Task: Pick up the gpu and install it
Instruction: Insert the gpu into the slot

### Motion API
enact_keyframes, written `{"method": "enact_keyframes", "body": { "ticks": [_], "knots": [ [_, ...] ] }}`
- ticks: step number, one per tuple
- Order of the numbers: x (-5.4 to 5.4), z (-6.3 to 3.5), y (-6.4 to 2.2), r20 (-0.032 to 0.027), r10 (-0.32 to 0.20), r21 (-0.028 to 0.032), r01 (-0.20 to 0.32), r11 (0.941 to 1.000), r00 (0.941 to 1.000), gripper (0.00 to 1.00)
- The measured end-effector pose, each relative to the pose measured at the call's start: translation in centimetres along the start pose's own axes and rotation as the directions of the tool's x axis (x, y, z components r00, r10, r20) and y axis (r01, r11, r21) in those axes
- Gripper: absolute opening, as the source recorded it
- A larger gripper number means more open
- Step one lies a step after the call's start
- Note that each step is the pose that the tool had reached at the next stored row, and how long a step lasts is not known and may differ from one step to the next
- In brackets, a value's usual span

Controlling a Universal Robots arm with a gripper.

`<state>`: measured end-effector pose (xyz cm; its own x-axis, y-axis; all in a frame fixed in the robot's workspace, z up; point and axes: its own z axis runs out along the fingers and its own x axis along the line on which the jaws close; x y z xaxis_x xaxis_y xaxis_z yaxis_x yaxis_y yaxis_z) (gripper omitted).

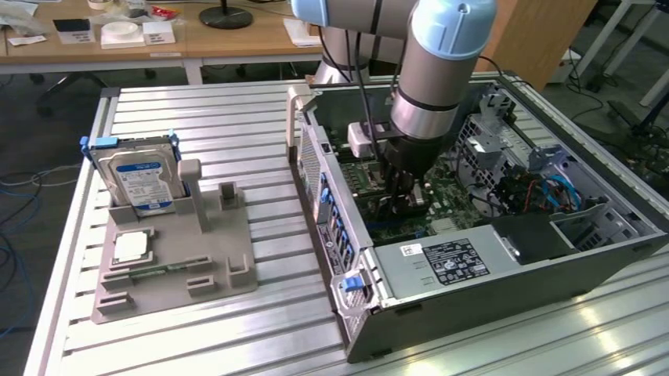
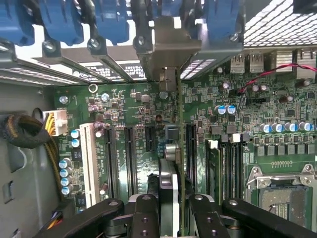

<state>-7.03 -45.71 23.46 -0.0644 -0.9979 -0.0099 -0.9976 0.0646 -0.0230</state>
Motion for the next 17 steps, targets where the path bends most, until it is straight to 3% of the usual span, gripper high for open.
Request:
{"method": "enact_keyframes", "body": {
  "ticks": [17],
  "knots": [
    [0.06, 0.07, -0.01, 0.0004, 0.001, -0.0003, -0.001, 1.0000, 1.0000, 0.28]
  ]
}}
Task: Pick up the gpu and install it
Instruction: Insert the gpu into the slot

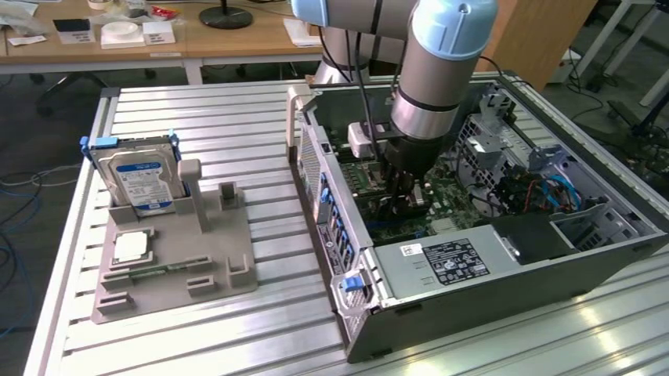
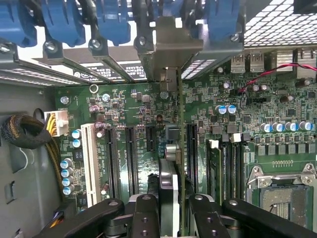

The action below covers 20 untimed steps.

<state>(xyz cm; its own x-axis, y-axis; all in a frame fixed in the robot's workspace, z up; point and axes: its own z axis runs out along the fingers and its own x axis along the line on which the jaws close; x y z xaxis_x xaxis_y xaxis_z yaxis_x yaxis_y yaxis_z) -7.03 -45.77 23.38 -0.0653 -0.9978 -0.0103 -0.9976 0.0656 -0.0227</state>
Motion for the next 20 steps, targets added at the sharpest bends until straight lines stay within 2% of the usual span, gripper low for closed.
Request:
{"method": "enact_keyframes", "body": {
  "ticks": [13, 18, 20],
  "knots": [
    [0.00, 0.37, 0.01, 0.0000, -0.008, -0.0002, 0.008, 1.0000, 1.0000, 0.28],
    [-0.06, 0.20, 0.00, 0.0022, -0.010, 0.0005, 0.010, 1.0000, 1.0000, 0.28],
    [-0.06, 0.12, 0.00, 0.0014, -0.010, 0.0003, 0.010, 1.0000, 1.0000, 0.28]
  ]
}}
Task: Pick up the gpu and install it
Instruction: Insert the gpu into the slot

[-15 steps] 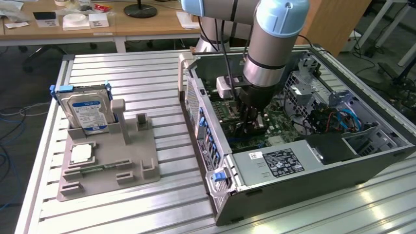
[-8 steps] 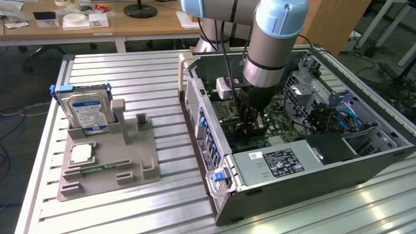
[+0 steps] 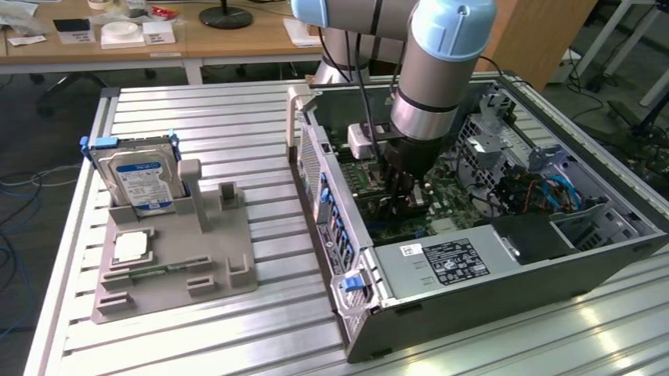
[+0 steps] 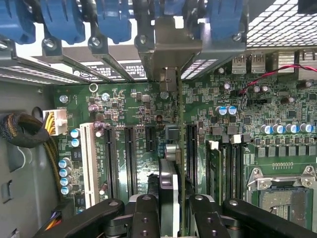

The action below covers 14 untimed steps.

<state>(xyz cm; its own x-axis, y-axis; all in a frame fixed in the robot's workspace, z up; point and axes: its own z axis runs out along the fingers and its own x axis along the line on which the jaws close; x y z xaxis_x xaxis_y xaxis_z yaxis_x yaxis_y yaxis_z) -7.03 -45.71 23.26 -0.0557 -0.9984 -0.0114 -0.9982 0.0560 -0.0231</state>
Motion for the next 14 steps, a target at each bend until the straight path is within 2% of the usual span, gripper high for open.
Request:
{"method": "enact_keyframes", "body": {
  "ticks": [14],
  "knots": [
    [-0.06, -0.03, 0.01, -0.0012, 0.000, -0.0005, 0.000, 1.0000, 1.0000, 0.28]
  ]
}}
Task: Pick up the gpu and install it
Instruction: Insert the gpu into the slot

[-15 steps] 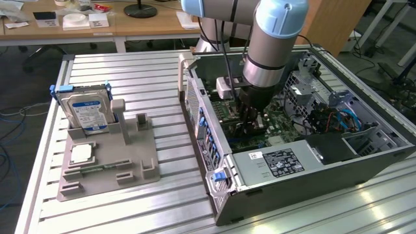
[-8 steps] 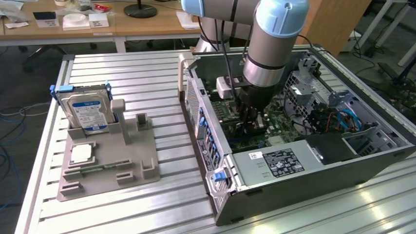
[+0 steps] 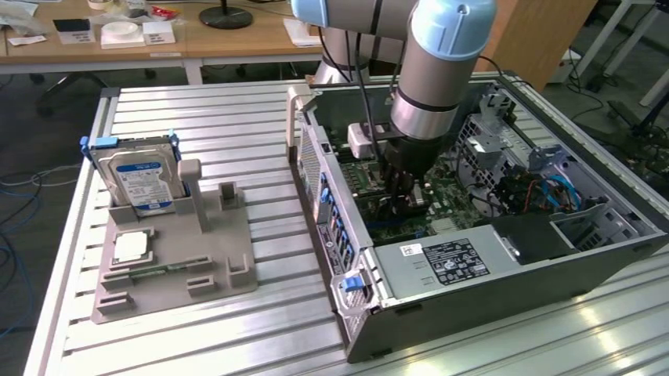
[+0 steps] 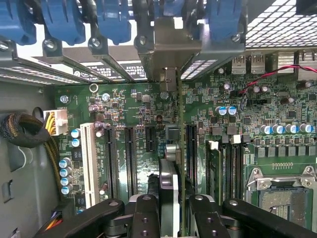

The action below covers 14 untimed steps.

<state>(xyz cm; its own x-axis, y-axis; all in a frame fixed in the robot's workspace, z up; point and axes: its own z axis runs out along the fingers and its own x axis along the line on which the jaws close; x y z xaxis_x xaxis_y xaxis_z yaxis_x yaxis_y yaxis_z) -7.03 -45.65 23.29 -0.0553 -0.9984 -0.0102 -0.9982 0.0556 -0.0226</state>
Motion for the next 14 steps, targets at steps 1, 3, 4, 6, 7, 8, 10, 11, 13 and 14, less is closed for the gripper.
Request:
{"method": "enact_keyframes", "body": {
  "ticks": [1, 3, 4, 6, 7, 8, 10, 11, 13, 14],
  "knots": [
    [0.00, 0.02, 0.00, 0.0000, 0.000, 0.0000, 0.000, 1.0000, 1.0000, 0.28],
    [0.00, 0.11, 0.00, -0.0001, 0.000, -0.0001, 0.000, 1.0000, 1.0000, 0.28],
    [0.01, 0.15, 0.01, -0.0003, 0.000, -0.0002, 0.000, 1.0000, 1.0000, 0.28],
    [0.01, 0.26, 0.01, -0.0001, 0.000, -0.0002, 0.000, 1.0000, 1.0000, 0.28],
    [0.00, 0.38, 0.01, 0.0012, 0.000, 0.0004, 0.000, 1.0000, 1.0000, 0.28],
    [0.00, 0.42, 0.01, 0.0006, 0.000, 0.0001, 0.000, 1.0000, 1.0000, 0.28],
    [0.01, 0.51, 0.01, -0.0003, 0.000, -0.0005, 0.000, 1.0000, 1.0000, 0.28],
    [0.01, 0.57, 0.02, -0.0005, 0.000, -0.0006, 0.000, 1.0000, 1.0000, 0.28],
    [0.01, 0.62, 0.02, -0.0002, -0.001, -0.0005, 0.001, 1.0000, 1.0000, 0.28],
    [0.01, 0.62, 0.02, -0.0001, 0.000, -0.0005, 0.000, 1.0000, 1.0000, 0.28]
  ]
}}
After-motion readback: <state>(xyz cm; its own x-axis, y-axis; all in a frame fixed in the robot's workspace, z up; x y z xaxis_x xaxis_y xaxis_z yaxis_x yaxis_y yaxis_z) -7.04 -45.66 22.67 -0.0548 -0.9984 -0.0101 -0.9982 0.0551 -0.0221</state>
